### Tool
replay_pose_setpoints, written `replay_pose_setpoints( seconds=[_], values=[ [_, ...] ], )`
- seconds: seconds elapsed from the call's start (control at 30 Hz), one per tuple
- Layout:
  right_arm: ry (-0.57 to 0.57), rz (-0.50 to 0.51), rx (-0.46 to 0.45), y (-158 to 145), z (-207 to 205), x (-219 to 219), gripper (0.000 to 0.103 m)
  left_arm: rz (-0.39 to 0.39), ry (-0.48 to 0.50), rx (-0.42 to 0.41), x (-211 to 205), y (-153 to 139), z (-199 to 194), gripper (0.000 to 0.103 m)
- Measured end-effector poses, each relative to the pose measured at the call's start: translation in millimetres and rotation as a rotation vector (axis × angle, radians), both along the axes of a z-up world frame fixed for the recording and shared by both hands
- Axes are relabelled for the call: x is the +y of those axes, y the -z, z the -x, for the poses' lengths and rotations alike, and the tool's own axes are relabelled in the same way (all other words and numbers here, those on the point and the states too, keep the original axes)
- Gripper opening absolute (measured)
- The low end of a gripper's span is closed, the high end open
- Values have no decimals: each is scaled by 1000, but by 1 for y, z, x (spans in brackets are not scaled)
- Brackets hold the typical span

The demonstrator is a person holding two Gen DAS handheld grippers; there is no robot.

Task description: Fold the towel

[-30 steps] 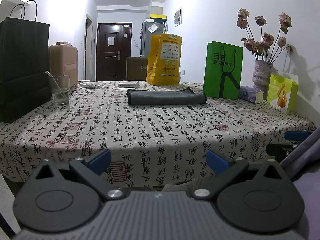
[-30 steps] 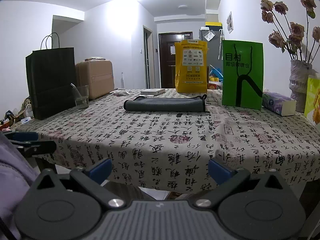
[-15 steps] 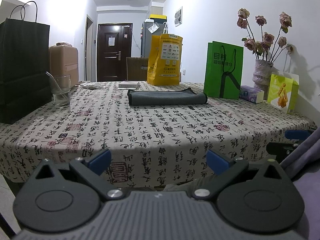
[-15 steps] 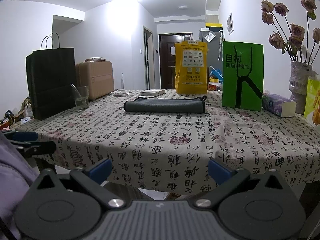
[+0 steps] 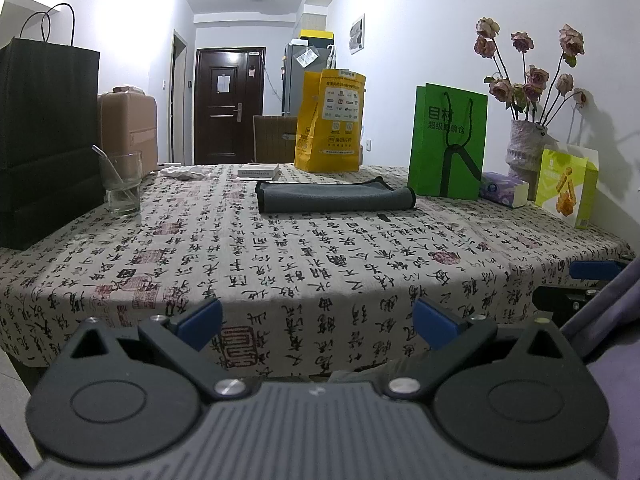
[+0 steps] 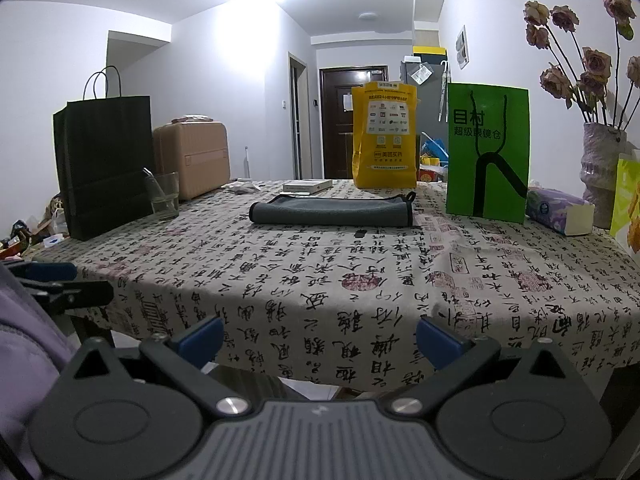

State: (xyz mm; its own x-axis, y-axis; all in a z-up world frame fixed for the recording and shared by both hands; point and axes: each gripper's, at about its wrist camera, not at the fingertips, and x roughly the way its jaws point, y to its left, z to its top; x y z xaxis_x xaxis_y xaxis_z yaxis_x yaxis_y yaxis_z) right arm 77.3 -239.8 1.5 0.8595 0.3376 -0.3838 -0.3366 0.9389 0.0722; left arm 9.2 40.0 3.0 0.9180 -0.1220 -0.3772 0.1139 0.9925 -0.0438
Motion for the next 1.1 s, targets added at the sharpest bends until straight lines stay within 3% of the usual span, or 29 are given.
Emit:
replay_pose_setpoints(
  seconds=[1.1],
  values=[
    [0, -4, -1, 1, -1, 0, 103, 2, 0, 3, 1, 0, -2, 103]
  ],
)
